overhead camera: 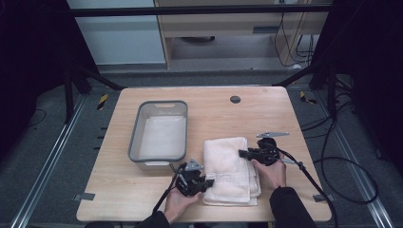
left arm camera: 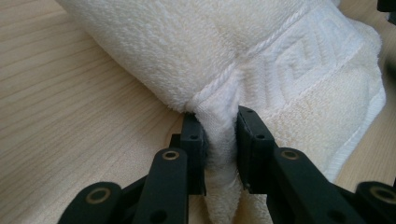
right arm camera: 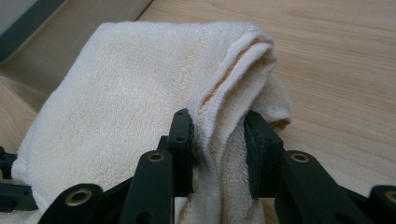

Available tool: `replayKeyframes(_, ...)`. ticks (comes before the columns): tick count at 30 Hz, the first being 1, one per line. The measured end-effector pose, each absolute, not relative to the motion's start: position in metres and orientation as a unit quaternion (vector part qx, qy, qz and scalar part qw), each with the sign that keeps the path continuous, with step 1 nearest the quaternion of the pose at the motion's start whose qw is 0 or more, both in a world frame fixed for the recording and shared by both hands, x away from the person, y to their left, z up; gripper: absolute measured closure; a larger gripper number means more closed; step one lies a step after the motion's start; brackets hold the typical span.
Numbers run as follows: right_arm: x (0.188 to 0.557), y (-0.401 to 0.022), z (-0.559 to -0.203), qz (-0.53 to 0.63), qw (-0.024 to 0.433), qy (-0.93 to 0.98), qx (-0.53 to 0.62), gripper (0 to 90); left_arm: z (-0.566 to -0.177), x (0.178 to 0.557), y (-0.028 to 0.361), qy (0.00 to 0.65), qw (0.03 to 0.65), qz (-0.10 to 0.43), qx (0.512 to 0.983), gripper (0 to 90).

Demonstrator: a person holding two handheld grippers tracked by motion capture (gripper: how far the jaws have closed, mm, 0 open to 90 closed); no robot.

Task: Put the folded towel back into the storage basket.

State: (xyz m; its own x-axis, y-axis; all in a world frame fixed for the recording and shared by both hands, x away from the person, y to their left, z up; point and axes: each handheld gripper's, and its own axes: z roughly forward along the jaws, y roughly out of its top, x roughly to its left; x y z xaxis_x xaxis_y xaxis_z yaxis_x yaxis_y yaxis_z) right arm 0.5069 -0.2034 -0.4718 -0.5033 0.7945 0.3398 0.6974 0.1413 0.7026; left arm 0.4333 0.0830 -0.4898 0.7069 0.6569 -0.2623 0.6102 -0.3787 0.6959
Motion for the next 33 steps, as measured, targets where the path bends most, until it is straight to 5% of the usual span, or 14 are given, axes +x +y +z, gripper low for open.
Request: replayKeyframes(33,0.481,-0.209,-0.416,0.497,0.106,0.73,0.457,68.0,-0.443,0.42,0.097,0.352,0.466,0.067,0.809,75.1)
